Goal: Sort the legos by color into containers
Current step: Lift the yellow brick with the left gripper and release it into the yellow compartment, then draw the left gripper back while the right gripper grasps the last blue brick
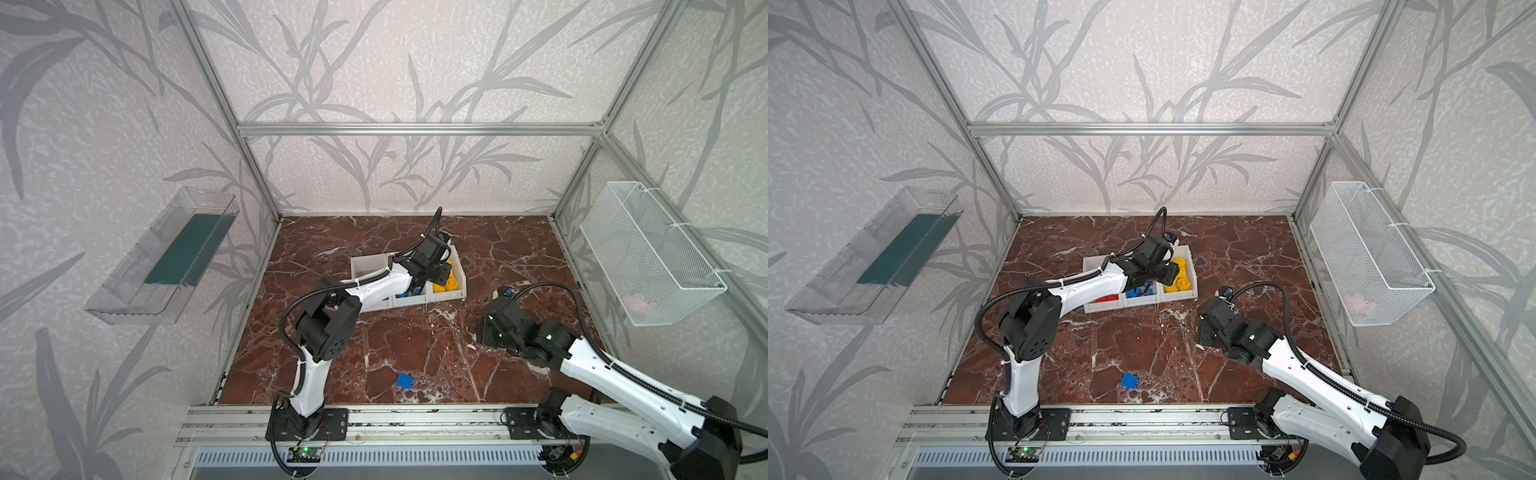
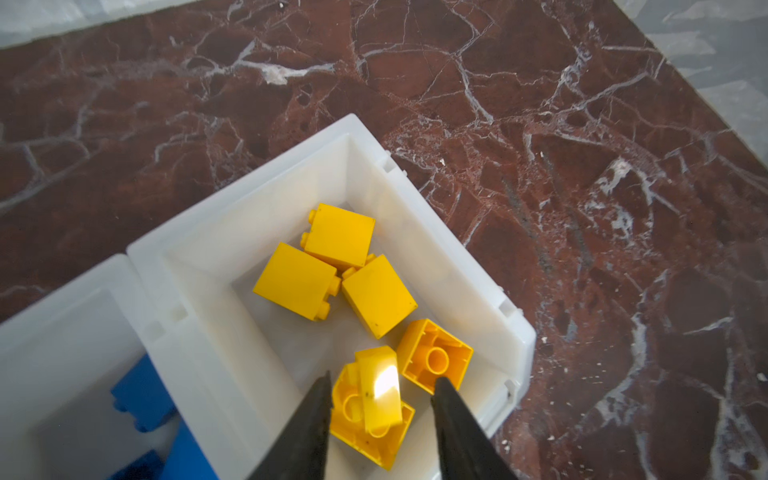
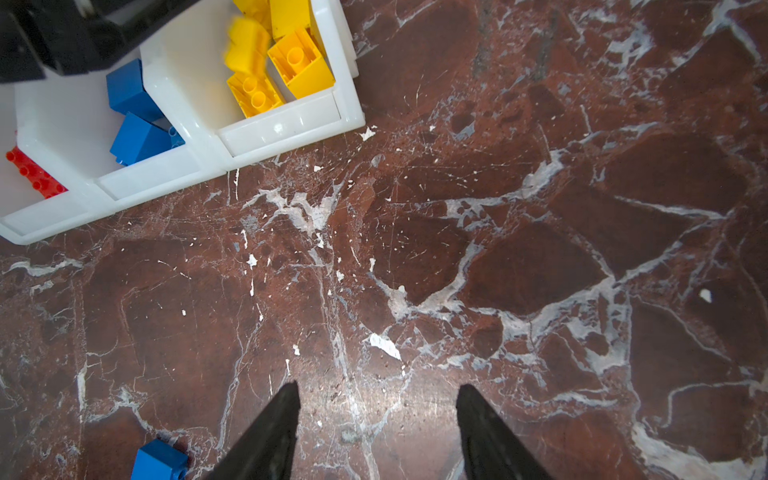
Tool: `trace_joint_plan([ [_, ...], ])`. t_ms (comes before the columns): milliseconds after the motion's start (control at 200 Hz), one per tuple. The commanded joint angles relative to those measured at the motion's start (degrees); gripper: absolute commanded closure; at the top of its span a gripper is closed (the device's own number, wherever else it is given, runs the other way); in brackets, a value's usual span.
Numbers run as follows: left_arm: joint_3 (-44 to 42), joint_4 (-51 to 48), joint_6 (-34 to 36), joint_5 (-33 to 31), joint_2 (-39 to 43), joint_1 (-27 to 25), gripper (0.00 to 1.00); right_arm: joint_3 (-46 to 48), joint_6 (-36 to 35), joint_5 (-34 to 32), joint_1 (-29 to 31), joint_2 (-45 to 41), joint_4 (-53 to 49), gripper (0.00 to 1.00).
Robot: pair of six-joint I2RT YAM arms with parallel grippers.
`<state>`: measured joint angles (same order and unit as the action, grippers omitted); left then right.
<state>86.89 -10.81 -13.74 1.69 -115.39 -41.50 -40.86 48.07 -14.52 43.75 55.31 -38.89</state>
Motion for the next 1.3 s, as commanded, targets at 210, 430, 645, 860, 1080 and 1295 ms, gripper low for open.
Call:
trace_joint_plan([
  [210,-0.8,1.1,-1.3,-0.5,3.6,0.6,0.42,1.1,-0.8,-0.6,-0.2,-1.4,-0.9,0.39],
  [430,-5.2,1.7,-1.6,-1.4,9.8,1.3,0.39,0.8,-2.1,0.4,-0.2,-0.5,-0.9,0.39],
  [645,-12.7,4.1,-3.3,-2.9,18.1,3.5,0.38,0.3,-4.4,2.4,0.1,1.0,-0.8,0.39],
  [860,-20.0,4.3,-4.4,-5.2,26.4,5.7,0.37,-1.1,-7.1,3.0,4.0,5.2,1.2,0.39],
  [1080,-28.3,3.5,-6.3,-8.3,36.3,8.8,0.35,-6.8,-18.0,5.6,14.4,14.6,4.3,0.39],
  [1295,-36.1,-0.5,-7.2,-12.4,47.9,12.0,0.33,-11.1,-25.5,11.8,24.2,23.8,9.0,0.39],
])
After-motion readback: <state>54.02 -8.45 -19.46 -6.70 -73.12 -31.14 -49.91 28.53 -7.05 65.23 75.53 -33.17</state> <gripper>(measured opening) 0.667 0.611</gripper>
